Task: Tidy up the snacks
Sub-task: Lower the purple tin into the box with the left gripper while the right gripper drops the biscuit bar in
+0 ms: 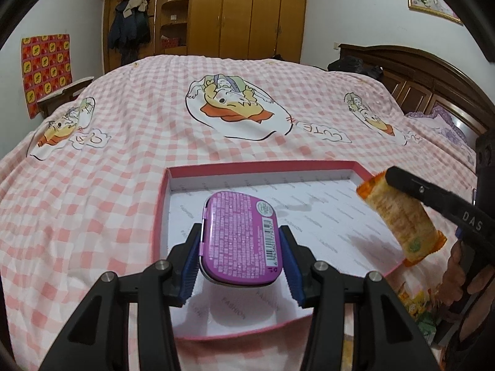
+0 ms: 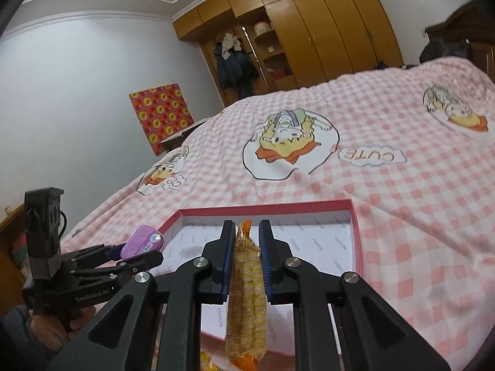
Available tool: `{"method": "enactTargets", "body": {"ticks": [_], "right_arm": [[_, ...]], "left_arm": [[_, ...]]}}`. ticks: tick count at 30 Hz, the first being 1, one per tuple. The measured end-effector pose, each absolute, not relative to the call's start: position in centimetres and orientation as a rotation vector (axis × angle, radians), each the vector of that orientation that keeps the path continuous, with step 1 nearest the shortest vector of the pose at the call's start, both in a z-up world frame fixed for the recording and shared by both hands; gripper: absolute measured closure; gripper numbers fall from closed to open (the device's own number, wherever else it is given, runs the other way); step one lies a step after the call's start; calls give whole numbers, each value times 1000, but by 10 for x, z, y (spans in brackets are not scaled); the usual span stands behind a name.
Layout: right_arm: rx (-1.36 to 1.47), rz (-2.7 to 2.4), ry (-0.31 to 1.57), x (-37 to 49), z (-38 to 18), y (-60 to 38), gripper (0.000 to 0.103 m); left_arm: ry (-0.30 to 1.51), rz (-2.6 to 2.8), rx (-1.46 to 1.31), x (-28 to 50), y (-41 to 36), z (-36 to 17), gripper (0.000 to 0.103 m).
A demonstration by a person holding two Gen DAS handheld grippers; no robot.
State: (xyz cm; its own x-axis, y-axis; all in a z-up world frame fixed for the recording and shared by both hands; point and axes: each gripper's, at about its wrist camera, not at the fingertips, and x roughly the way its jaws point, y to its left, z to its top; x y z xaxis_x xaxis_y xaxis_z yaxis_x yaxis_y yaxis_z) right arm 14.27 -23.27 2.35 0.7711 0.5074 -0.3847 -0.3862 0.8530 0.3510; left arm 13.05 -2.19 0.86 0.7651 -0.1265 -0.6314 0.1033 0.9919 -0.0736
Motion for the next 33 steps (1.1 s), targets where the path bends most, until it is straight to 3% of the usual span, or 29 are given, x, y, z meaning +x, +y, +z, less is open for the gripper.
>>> {"method": "enactTargets", "body": {"ticks": [7, 10, 11, 27, 31, 33], "right_arm": [[306, 473, 553, 160, -2, -242, 88], [278, 485, 533, 155, -2, -239, 89], [259, 487, 529, 153, -2, -236, 94], [278, 532, 431, 140, 3, -241, 99], [322, 522, 416, 139, 3, -249, 59], [366, 528, 387, 137, 4, -258, 52]], "left_arm": [[710, -122, -33, 137, -23, -10, 53], [706, -120, -20, 137, -26, -13, 53], [706, -119, -18, 137, -26, -13, 53], [698, -108, -39, 137, -22, -13, 53], [690, -114, -55, 136, -19, -12, 52], [687, -118, -64, 136, -18, -12, 48]]}}
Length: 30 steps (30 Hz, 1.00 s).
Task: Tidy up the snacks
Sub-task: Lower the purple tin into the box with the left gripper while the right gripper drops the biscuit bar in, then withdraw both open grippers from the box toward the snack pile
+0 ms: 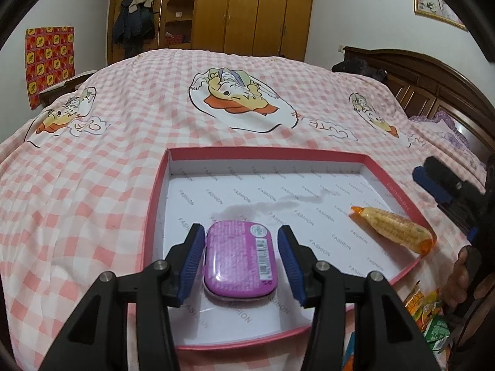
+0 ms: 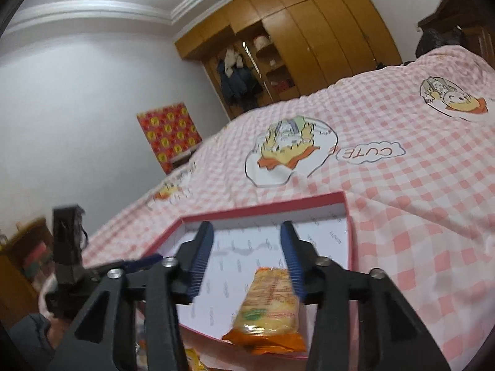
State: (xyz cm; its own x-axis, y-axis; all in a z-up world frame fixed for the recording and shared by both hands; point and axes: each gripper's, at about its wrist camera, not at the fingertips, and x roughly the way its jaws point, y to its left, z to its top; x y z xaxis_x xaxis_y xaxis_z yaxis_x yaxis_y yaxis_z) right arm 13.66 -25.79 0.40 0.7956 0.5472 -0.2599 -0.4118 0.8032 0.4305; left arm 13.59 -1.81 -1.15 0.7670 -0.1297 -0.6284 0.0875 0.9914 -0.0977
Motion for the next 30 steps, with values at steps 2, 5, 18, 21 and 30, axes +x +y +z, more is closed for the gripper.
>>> {"method": "enactTargets", "body": {"ticks": [2, 5, 18, 21, 30], "right_arm": [[425, 533, 356, 134, 4, -269, 46], [500, 518, 331, 135, 3, -283, 31], [387, 557, 339, 129, 7, -263, 29], [386, 561, 338, 128, 7, -263, 29], [399, 604, 338, 125, 8, -262, 58]], "left_arm": [[676, -130, -71, 134, -18, -10, 42], [642, -118, -68, 129, -18, -6, 29], [633, -91, -68, 126, -15, -5, 16], [633, -90, -65, 126, -15, -6, 16], [633, -90, -63, 126, -16, -6, 15]]}}
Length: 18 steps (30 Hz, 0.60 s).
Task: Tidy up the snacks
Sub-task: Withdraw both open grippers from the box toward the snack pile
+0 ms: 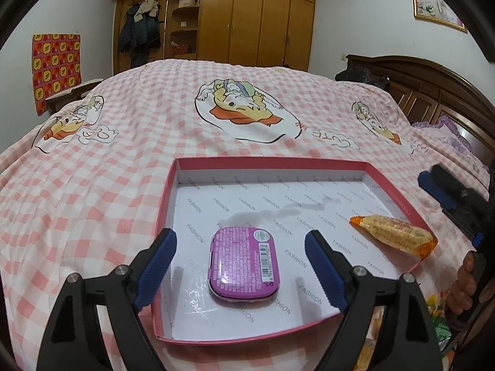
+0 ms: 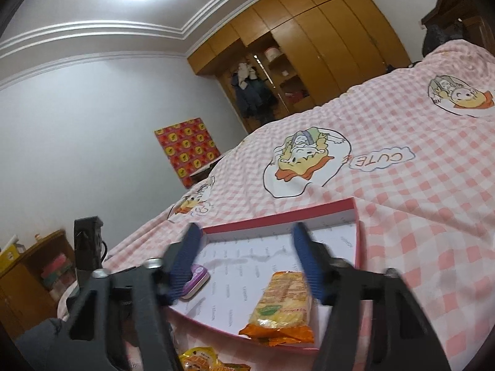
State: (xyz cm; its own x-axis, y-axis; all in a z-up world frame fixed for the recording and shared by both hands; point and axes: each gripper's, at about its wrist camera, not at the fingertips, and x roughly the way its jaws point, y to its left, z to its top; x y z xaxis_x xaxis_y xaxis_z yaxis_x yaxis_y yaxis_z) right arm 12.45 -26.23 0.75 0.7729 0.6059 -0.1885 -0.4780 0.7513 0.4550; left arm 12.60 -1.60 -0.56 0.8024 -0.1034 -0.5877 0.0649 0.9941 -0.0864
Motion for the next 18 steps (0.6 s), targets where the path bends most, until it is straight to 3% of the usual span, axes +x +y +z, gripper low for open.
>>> {"method": "enactTargets", "body": {"ticks": [2, 3, 18], "right_arm": [[364, 590, 369, 127, 7, -256, 79], [348, 585, 386, 128, 6, -253, 81], [267, 576, 358, 119, 11, -245, 80]], "left_arm": [[633, -90, -61, 125, -16, -6, 15], [632, -90, -61, 125, -15, -7, 15], [627, -101, -78, 117, -11, -5, 14]]}}
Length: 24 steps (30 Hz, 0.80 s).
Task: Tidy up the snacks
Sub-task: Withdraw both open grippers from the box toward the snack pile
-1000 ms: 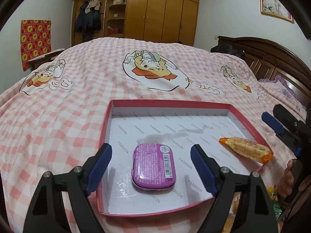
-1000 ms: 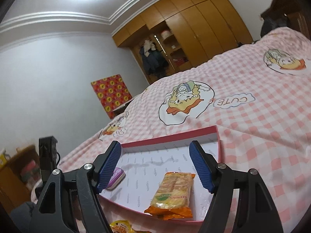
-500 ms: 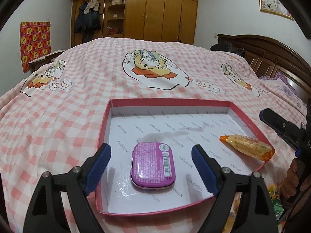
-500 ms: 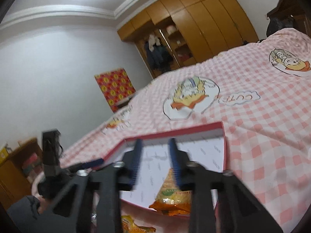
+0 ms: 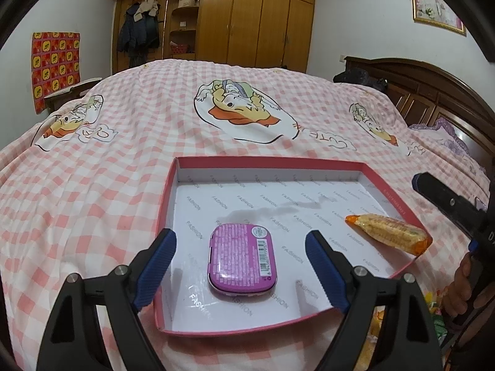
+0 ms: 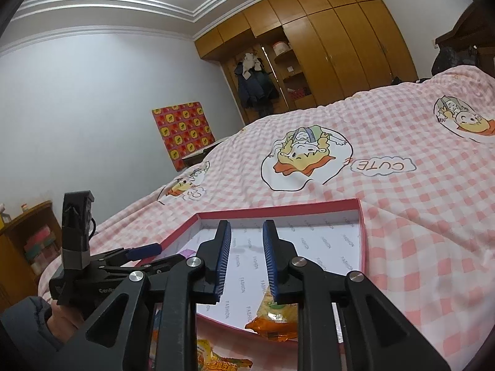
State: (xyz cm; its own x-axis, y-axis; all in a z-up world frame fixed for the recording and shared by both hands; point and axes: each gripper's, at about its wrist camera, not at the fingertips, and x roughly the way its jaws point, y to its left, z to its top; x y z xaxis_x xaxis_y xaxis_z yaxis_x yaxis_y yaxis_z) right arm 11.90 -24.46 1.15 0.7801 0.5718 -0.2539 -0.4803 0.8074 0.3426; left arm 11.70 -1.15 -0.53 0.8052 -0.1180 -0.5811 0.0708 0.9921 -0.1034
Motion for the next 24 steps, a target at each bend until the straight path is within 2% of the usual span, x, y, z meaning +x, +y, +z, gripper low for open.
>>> {"method": "enactTargets", "body": {"ticks": [3, 6, 15, 20, 24], "right_arm": [[245, 566, 356, 116, 14, -242, 79], [220, 586, 344, 108, 18, -237, 64], [176, 536, 343, 89, 20, -228, 29], [207, 478, 357, 81, 18, -235, 19], [208, 473, 371, 71, 17, -237, 17]], "left_arm": [[609, -88, -70, 108, -11, 0, 14], [577, -61, -63, 97, -9, 5, 14], [528, 19, -55, 71, 5, 22, 9], [531, 12, -45, 59, 4, 25, 7], [552, -11, -43, 52, -1, 28, 7]]}}
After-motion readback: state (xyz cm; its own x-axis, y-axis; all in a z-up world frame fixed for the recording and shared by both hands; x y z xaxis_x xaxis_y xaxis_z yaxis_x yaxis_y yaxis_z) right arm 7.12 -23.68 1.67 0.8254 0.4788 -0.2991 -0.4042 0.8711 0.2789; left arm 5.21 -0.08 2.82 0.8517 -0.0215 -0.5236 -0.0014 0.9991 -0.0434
